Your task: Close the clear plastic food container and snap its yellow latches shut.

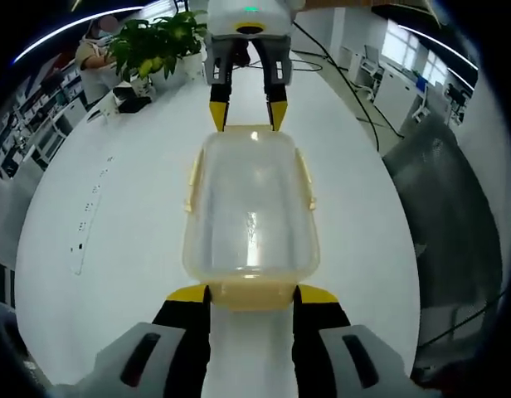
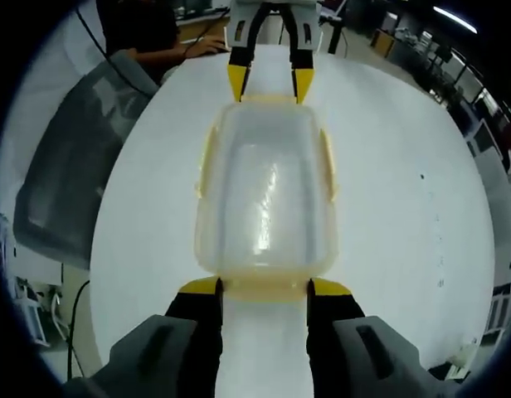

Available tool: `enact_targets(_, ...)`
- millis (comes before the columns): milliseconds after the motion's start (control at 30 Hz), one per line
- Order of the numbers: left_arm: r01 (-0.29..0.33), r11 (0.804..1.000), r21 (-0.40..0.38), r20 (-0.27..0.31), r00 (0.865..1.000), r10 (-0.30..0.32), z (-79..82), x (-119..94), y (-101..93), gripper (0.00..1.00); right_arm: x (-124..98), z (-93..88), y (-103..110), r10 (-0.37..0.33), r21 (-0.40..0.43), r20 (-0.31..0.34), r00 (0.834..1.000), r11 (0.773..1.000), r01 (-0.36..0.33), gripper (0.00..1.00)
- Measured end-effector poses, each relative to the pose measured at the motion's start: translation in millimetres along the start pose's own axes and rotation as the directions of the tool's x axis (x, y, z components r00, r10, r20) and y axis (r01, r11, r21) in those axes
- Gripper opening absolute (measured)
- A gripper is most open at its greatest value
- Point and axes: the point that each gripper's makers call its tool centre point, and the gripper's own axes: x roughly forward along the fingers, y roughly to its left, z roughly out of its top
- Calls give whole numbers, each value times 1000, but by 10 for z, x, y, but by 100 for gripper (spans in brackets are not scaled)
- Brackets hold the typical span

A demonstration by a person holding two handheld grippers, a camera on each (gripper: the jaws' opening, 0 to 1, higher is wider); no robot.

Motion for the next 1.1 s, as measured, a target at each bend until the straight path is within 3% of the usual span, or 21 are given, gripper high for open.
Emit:
enact_targets(567, 8, 1000, -3, -4, 1000, -8, -48, 45, -17, 33, 20, -10, -15, -12, -2, -3, 1000, 1000, 12, 37)
enact_targets(733, 0, 1000, 16, -25, 1000, 0, -100, 39, -22, 37, 26, -13, 1, -18, 31, -12, 1000, 999, 18, 46)
enact_targets(1100, -13, 1000, 11, -19, 1000, 13, -62, -64, -35, 34, -110, 17, 3, -41, 32, -12, 999, 999, 41, 37)
